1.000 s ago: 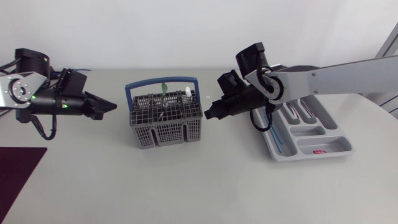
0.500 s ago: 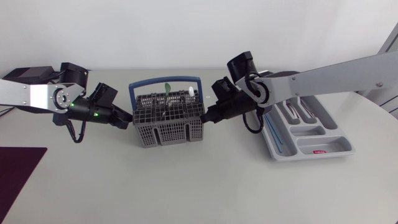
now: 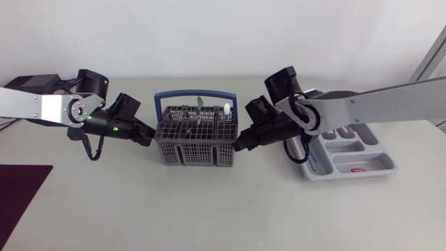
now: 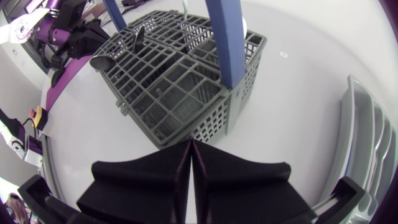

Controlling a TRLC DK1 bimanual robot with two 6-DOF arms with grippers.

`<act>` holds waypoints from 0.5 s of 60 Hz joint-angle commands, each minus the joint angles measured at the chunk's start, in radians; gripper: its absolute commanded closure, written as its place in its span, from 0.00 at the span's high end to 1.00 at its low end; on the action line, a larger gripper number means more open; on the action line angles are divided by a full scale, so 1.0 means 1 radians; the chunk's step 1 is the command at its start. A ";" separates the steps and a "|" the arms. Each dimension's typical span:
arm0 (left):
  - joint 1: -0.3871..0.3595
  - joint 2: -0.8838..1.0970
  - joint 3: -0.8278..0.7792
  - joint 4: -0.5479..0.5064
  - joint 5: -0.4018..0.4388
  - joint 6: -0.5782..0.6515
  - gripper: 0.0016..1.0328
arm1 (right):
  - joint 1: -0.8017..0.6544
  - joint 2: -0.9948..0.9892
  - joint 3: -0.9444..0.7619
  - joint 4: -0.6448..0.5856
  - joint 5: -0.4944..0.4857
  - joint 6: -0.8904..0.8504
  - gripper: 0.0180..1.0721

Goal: Unload the cutlery basket into the drawer organizer.

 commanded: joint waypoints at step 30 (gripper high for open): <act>-0.141 -0.281 -0.194 -0.089 0.044 0.032 0.16 | 0.050 -0.234 -0.201 -0.001 -0.014 -0.019 0.05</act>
